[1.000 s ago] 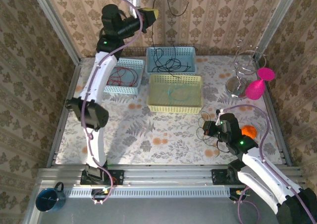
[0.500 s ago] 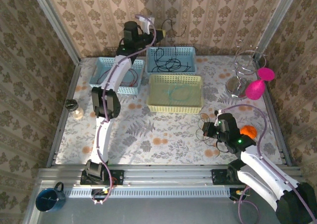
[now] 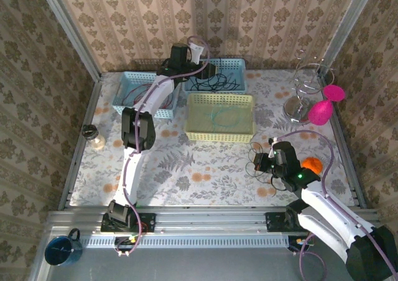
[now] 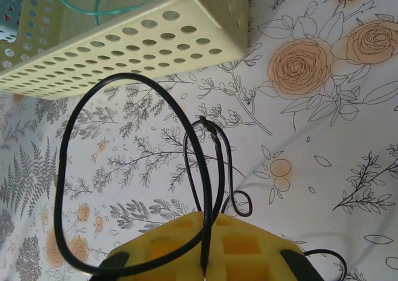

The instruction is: Untangle the cables

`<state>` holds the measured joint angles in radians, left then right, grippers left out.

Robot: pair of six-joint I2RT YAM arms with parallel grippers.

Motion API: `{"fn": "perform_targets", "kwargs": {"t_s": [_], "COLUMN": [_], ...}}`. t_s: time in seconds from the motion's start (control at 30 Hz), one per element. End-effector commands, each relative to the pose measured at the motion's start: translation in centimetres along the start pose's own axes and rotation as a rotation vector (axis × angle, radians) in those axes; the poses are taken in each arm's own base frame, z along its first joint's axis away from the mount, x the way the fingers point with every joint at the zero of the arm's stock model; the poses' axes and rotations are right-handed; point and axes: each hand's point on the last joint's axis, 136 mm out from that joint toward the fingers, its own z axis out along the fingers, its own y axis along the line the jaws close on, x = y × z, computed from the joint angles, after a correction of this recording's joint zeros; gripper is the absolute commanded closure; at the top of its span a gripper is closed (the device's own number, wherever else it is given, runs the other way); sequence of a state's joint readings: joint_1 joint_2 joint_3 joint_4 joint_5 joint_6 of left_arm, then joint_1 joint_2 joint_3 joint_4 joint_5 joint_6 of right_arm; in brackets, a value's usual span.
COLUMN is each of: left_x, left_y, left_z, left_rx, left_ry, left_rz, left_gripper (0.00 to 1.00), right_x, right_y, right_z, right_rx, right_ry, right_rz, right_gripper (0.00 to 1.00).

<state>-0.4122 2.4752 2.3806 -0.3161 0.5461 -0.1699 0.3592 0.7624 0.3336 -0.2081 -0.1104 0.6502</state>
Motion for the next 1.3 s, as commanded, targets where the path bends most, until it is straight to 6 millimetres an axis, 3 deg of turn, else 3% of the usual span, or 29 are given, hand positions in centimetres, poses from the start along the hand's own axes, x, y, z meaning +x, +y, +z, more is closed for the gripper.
{"fn": "perform_targets", "kwargs": {"t_s": [0.0, 0.07, 0.13, 0.27, 0.4, 0.53, 0.63, 0.67, 0.7, 0.8, 0.93, 1.03, 1.2, 1.27], "left_x": [-4.7, -6.7, -8.1, -10.0, -11.9, -12.4, -11.0, -9.7, -7.0, -1.3, 9.0, 14.9, 22.6, 24.3], "left_y": [-0.6, -1.4, -2.1, -3.5, -6.5, -9.1, -11.3, -11.9, -11.7, -13.7, -13.2, -12.6, -11.7, -11.5], "left_z": [-4.4, -6.4, -8.4, -12.1, -16.7, -22.0, -26.2, -27.0, -26.8, -29.3, -30.0, -30.3, -29.6, -29.6], "left_rx": [-0.096, -0.128, -0.146, -0.159, -0.166, -0.208, -0.220, -0.211, -0.206, -0.196, -0.252, -0.283, -0.297, -0.292], "left_ry": [-0.046, -0.071, -0.095, -0.131, -0.174, -0.219, -0.275, -0.287, -0.282, -0.363, -0.310, -0.238, -0.145, -0.146], "left_rz": [0.057, 0.087, 0.110, 0.107, 0.139, 0.145, 0.110, 0.090, 0.056, 0.023, -0.085, -0.147, -0.241, -0.284], "left_gripper": [0.22, 0.07, 0.00, 0.00, 0.00, 0.00, 0.00, 0.00, 0.00, 0.00, 0.01, 0.01, 0.01, 0.01], "right_x": [-1.2, -1.5, -1.9, -2.4, -2.3, -1.8, -1.5, -1.4, -1.3, -1.1, -1.2, -1.7, -1.9, -2.0], "right_y": [1.2, 1.5, 2.1, 2.6, 2.4, 2.4, 2.6, 2.7, 2.8, 3.0, 3.2, 4.0, 5.8, 7.5], "right_z": [-1.0, -1.5, -2.2, -3.5, -4.7, -5.2, -5.4, -5.4, -5.5, -5.6, -5.4, -5.1, -4.2, -4.2], "right_rx": [-0.025, -0.038, -0.063, -0.076, -0.065, -0.072, -0.081, -0.086, -0.092, -0.096, -0.088, -0.097, -0.111, -0.126], "right_ry": [-0.035, -0.047, -0.062, -0.088, -0.092, -0.078, -0.057, -0.050, -0.045, -0.029, -0.009, 0.007, 0.038, 0.033], "right_rz": [-0.034, -0.028, -0.020, -0.018, -0.032, -0.034, -0.035, -0.033, -0.030, -0.035, -0.048, -0.060, -0.088, -0.119], "right_gripper": [1.00, 1.00, 1.00, 1.00, 1.00, 1.00, 1.00, 1.00, 1.00, 1.00, 1.00, 1.00, 1.00, 1.00]}}
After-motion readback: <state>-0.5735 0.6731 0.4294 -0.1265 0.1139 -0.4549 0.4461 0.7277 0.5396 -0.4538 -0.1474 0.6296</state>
